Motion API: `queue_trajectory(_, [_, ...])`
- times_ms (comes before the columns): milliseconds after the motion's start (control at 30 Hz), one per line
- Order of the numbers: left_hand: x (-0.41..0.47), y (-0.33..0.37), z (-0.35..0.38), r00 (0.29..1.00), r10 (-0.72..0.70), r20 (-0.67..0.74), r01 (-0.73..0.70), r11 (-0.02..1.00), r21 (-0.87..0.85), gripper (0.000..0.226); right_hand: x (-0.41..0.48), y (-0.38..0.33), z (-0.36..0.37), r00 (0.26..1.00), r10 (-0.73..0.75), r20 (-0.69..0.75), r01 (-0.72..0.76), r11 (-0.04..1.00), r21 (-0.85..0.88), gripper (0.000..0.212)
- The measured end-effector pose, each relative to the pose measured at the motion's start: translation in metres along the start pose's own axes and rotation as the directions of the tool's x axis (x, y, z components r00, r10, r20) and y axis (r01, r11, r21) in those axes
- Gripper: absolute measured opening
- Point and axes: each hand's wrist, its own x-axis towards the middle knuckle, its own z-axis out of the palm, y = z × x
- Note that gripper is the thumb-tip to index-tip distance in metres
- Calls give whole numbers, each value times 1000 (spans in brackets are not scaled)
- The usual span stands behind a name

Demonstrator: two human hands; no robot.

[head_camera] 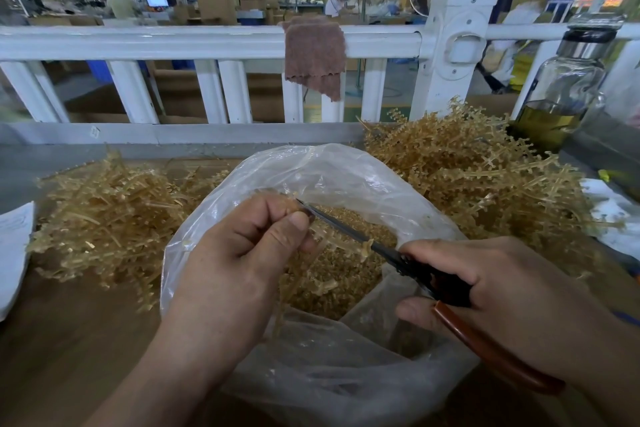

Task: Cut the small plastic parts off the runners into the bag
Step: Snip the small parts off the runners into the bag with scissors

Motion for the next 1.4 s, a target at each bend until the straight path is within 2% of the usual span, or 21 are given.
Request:
queue_trajectory(633, [-1,2,2,999,-35,-16,35,999,7,22,2,1,0,1000,19,13,-19,1000,-13,49])
queue_trajectory(867, [-1,2,3,995,-91,-34,91,996,5,25,3,-1,0,999,27,24,-27,1000,-10,47])
queue_trajectory(1067, [-1,5,5,991,-117,-57,120,992,43,25,4,0,1,998,36,45,-35,999,-12,56])
queue_trajectory(1267, [0,8,6,990,-130,-55,132,991,26,25,7,-3,0,996,63,67,-63,998,-4,37])
queue_trajectory(1400, [0,8,5,989,-136,-50,139,988,61,26,6,-4,-1,995,65,75,-65,998,-5,36])
